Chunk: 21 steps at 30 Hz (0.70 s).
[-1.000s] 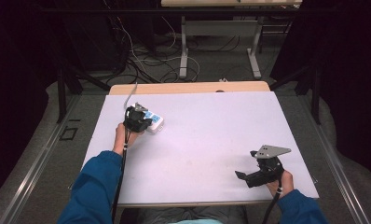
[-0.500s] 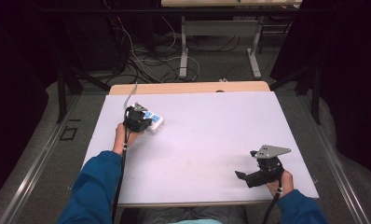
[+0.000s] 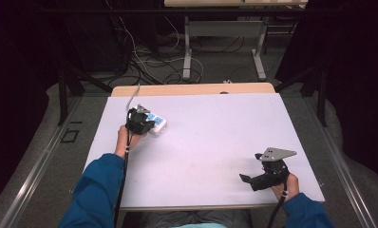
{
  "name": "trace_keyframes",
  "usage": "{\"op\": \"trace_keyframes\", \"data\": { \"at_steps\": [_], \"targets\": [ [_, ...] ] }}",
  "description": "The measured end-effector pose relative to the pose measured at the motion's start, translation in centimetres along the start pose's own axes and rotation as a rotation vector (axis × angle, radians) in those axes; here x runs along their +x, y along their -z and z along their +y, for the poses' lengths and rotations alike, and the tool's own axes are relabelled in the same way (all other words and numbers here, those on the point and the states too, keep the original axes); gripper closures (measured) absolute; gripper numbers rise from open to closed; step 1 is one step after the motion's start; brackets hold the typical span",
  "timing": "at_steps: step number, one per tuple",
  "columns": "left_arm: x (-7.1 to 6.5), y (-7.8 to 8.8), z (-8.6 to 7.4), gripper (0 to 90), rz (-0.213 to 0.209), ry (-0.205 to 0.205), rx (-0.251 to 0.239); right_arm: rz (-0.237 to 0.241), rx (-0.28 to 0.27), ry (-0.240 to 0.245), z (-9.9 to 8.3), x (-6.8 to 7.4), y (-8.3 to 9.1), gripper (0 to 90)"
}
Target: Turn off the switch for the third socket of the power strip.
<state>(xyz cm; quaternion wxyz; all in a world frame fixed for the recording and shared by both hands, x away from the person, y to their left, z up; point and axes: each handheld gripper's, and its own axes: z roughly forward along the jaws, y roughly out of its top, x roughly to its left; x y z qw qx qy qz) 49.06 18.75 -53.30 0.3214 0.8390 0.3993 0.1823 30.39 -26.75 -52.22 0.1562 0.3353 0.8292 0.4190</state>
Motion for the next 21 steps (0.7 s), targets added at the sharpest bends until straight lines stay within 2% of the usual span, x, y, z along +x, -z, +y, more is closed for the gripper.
{"op": "trace_keyframes", "data": {
  "at_steps": [16, 17, 21],
  "targets": [
    [-0.08, -0.03, 0.05, 90.0, 0.001, -0.009, -0.003, 0.000, -0.001, 0.006, 0.01, -0.04, -0.01, 1.2],
    [-0.14, -0.11, 0.02, 90.0, 0.011, -0.008, -0.013, 0.000, -0.001, 0.006, 0.01, -0.03, -0.01, 1.3],
    [-0.11, -0.03, 0.07, 90.0, 0.006, -0.016, -0.001, -0.005, 0.003, -0.004, 0.00, 0.06, 0.00, 1.3]
  ]
}}
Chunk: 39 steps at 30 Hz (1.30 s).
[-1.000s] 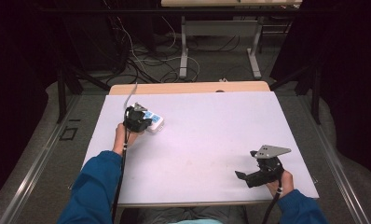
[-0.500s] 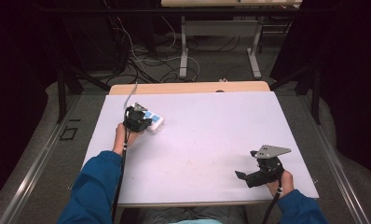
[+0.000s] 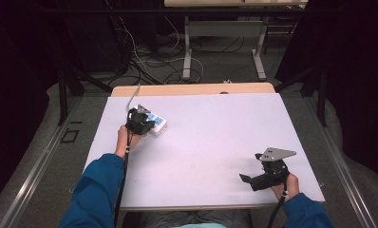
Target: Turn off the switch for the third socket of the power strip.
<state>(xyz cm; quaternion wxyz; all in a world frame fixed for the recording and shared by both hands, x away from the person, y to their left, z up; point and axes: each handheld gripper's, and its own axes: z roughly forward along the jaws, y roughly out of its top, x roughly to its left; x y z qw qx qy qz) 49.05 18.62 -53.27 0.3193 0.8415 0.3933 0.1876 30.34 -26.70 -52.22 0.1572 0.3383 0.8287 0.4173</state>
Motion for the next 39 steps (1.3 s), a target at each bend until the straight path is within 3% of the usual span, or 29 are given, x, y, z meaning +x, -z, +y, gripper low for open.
{"op": "trace_keyframes", "data": {
  "at_steps": [39],
  "targets": [
    [-0.45, -0.10, 0.20, 90.0, 0.030, -0.020, 0.000, 0.003, -0.005, 0.015, 0.00, -0.13, 0.06, 1.3]
  ]
}}
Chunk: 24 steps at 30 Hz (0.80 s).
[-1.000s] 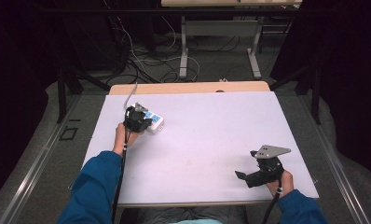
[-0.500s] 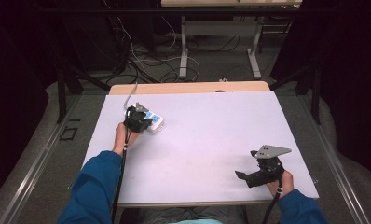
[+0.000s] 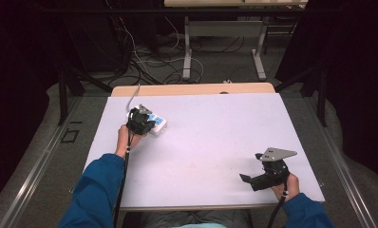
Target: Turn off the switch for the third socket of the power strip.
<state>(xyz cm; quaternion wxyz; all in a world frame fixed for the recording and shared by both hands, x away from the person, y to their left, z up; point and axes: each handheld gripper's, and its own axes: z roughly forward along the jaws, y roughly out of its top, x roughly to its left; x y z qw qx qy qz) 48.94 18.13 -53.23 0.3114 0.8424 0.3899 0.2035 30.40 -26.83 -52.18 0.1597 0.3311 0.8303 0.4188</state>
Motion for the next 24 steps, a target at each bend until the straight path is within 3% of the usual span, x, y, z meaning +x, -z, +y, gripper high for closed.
{"op": "trace_keyframes", "data": {
  "at_steps": [3, 6, 13, 19, 21, 24],
  "targets": [
    [0.0, 0.2, 0.1, 90.0, 0.001, 0.005, -0.019, -0.004, -0.003, -0.012, 0.0, 0.1, 0.0, 1.3],
    [-0.1, 0.3, 0.3, 90.0, -0.004, -0.007, 0.011, -0.003, -0.004, -0.002, 0.0, 0.0, 0.0, 1.2],
    [-0.2, 0.1, 0.3, 90.0, 0.020, 0.003, -0.008, -0.007, -0.003, -0.011, -0.1, 0.1, 0.1, 1.3],
    [0.2, 0.6, 0.4, 90.0, 0.014, 0.008, -0.012, -0.003, 0.004, -0.015, -0.1, 0.1, 0.2, 1.2],
    [0.1, 0.7, 0.4, 90.0, 0.028, 0.014, -0.037, -0.010, -0.004, -0.010, 0.0, 0.1, 0.1, 1.3],
    [0.2, 1.0, 0.5, 84.2, 0.014, 0.022, -0.036, -0.004, -0.006, -0.004, 0.0, 0.1, 0.0, 1.3]
  ]
}}
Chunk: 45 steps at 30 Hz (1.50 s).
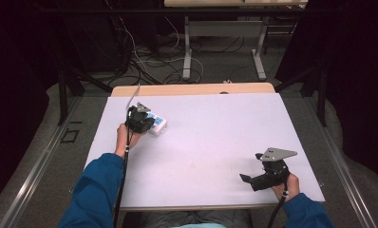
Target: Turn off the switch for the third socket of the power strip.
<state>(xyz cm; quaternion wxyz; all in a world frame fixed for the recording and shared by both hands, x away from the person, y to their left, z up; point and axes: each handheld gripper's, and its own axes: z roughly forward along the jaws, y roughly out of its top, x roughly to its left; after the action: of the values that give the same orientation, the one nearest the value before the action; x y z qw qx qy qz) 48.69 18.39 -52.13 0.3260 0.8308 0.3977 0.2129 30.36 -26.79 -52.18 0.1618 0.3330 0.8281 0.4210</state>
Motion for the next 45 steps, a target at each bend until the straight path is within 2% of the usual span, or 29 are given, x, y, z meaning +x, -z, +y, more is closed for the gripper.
{"op": "trace_keyframes", "data": {
  "at_steps": [5, 12, 15, 16, 19, 20, 21, 22, 23, 25, 27, 28, 29, 30, 34, 39, 40, 45],
  "targets": [
    [0.0, 0.6, 0.1, 75.6, -0.007, -0.003, 0.001, 0.009, 0.009, -0.010, 0.1, 0.0, 0.0, 1.2],
    [0.2, 1.2, 0.2, 44.3, 0.010, 0.026, -0.012, 0.008, -0.005, 0.003, 0.2, -0.1, -0.2, 1.3],
    [0.1, 1.6, 0.2, 31.9, 0.017, 0.035, -0.010, 0.011, 0.013, -0.008, 0.2, 0.0, -0.1, 1.3],
    [0.1, 1.7, 0.2, 26.8, 0.022, 0.039, -0.016, 0.006, 0.004, -0.009, 0.2, 0.0, -0.2, 1.3],
    [0.0, 2.1, 0.2, 16.4, 0.017, 0.045, -0.017, 0.007, -0.003, -0.006, 0.2, 0.0, -0.2, 1.3],
    [-0.1, 2.3, 0.2, 15.4, 0.011, 0.044, -0.008, 0.000, -0.005, -0.005, 0.2, 0.0, -0.2, 1.3],
    [-0.2, 2.4, 0.2, 13.4, 0.019, 0.050, -0.024, 0.006, -0.004, -0.004, 0.2, 0.0, -0.1, 1.3],
    [-0.3, 2.6, 0.2, 10.2, 0.017, 0.046, -0.012, 0.004, -0.001, -0.005, 0.1, 0.0, -0.1, 1.2],
    [-0.4, 2.7, 0.2, 7.6, 0.020, 0.049, -0.022, 0.014, 0.010, -0.008, 0.1, 0.0, -0.1, 1.2],
    [-0.6, 3.1, 0.1, 4.8, 0.016, 0.052, -0.019, 0.007, -0.006, -0.011, 0.1, 0.0, -0.1, 1.2],
    [-0.8, 3.5, -0.1, 2.0, 0.026, 0.050, -0.017, 0.008, -0.001, -0.010, 0.1, 0.1, 0.0, 1.3],
    [-0.9, 3.6, -0.3, 1.1, 0.029, 0.053, -0.031, 0.014, 0.007, -0.015, 0.1, 0.1, 0.0, 1.3],
    [-1.0, 3.9, -0.4, 0.4, 0.027, 0.047, -0.017, 0.012, 0.003, -0.010, 0.1, 0.0, -0.1, 1.3],
    [-1.2, 4.0, -0.6, 0.4, 0.031, 0.046, -0.024, 0.013, -0.015, -0.005, 0.1, 0.0, -0.2, 1.3],
    [-1.6, 5.1, -1.3, 0.3, 0.041, 0.042, -0.024, 0.001, -0.006, -0.001, 0.2, 0.0, -0.1, 1.2],
    [-2.2, 6.4, -2.0, 0.3, 0.068, 0.044, -0.063, -0.003, -0.008, -0.001, 0.2, 0.0, -0.1, 1.2],
    [-2.3, 6.8, -2.1, 0.3, 0.059, 0.046, -0.054, 0.001, -0.008, -0.002, 0.2, 0.0, -0.2, 1.3],
    [-3.3, 7.8, -2.8, 0.3, 0.068, 0.029, -0.063, 0.009, -0.008, 0.003, 0.2, 0.0, -0.1, 1.2]
  ]
}}
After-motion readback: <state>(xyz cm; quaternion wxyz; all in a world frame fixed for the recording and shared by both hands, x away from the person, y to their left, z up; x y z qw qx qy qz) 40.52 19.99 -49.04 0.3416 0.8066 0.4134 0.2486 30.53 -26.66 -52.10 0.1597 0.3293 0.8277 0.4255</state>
